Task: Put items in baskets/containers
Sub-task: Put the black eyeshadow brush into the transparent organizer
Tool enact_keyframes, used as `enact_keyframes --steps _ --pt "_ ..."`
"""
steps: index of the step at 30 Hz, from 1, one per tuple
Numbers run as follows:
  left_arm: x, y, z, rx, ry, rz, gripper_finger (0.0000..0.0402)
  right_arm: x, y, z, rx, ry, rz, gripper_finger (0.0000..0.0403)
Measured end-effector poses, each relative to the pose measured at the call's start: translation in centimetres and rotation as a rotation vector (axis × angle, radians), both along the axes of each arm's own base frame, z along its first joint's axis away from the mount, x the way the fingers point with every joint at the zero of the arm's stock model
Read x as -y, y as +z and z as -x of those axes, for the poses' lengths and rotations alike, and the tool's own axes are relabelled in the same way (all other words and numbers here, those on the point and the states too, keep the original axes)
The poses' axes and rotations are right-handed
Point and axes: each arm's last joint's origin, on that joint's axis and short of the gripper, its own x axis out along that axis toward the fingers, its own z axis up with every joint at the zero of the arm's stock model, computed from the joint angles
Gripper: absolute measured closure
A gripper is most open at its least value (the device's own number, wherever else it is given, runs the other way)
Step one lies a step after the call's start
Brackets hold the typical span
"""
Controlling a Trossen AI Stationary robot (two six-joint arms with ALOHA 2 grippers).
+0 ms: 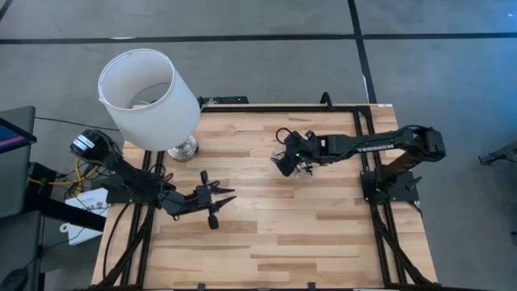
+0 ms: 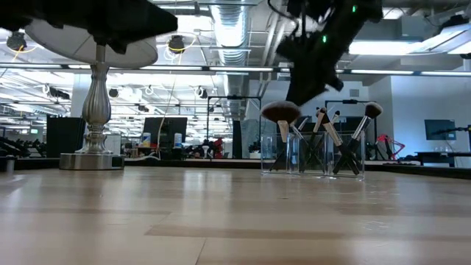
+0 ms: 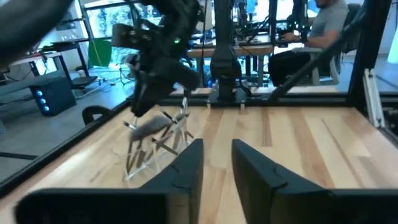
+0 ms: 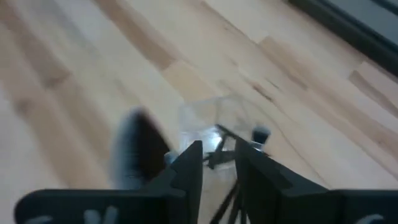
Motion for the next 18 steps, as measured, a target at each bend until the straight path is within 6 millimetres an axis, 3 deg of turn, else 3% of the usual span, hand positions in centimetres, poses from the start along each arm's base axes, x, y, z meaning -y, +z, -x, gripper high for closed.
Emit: enact_keyframes --steps 5,11,14,18 --pt "-1.6 2.8 1.8 0.011 0.014 0.006 0.0387 -1.0 5.1 0.8 0.009 0.080 -0.030 0.0302" --pt "-5.1 5.7 4.8 0.013 0.082 0.009 0.0397 -3.9 10.9 3.6 0.107 0.327 0.205 0.0301" --pt "-6.6 6.6 6.4 0.024 0.049 0.016 0.0397 -5.4 11.9 5.3 0.140 0.412 0.311 0.0301" --pt "-8.0 6.9 8.1 0.064 -0.039 0.040 0.0397 -6.7 11.3 7.3 0.171 0.532 0.388 0.0301"
